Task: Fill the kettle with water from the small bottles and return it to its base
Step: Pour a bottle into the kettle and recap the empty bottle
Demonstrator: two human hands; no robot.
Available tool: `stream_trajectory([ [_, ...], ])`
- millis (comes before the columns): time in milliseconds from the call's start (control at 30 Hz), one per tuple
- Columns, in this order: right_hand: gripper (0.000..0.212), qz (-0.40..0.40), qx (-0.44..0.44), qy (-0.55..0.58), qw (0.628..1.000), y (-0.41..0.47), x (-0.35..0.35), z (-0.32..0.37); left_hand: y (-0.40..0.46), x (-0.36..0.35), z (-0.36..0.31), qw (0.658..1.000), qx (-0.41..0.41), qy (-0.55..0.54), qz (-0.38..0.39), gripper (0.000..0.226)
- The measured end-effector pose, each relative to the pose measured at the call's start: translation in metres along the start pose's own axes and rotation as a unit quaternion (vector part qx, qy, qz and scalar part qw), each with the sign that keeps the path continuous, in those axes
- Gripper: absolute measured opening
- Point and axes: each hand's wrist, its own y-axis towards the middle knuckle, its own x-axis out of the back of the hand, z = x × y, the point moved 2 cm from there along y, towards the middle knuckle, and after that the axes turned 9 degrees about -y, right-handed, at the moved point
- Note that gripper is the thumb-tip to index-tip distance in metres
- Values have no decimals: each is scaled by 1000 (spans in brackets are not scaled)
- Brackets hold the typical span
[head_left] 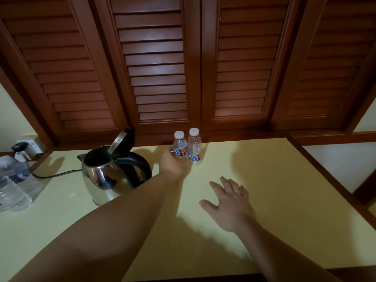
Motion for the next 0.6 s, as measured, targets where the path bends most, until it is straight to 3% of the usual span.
stream_trajectory([
  [333,86,-14,-2,3,1000,1,0,1,21,-14,6,997,-20,55,51,37],
  [433,86,-20,-1,4,1000,2,-1,0,29,-17,8,996,-17,69,61,50],
  [533,86,-32,-3,7,999,3,-2,-1,24,-16,17,993,26,60,93,88],
  [600,86,-45,-6,7,999,3,-3,-1,12,-12,27,991,22,91,97,99],
])
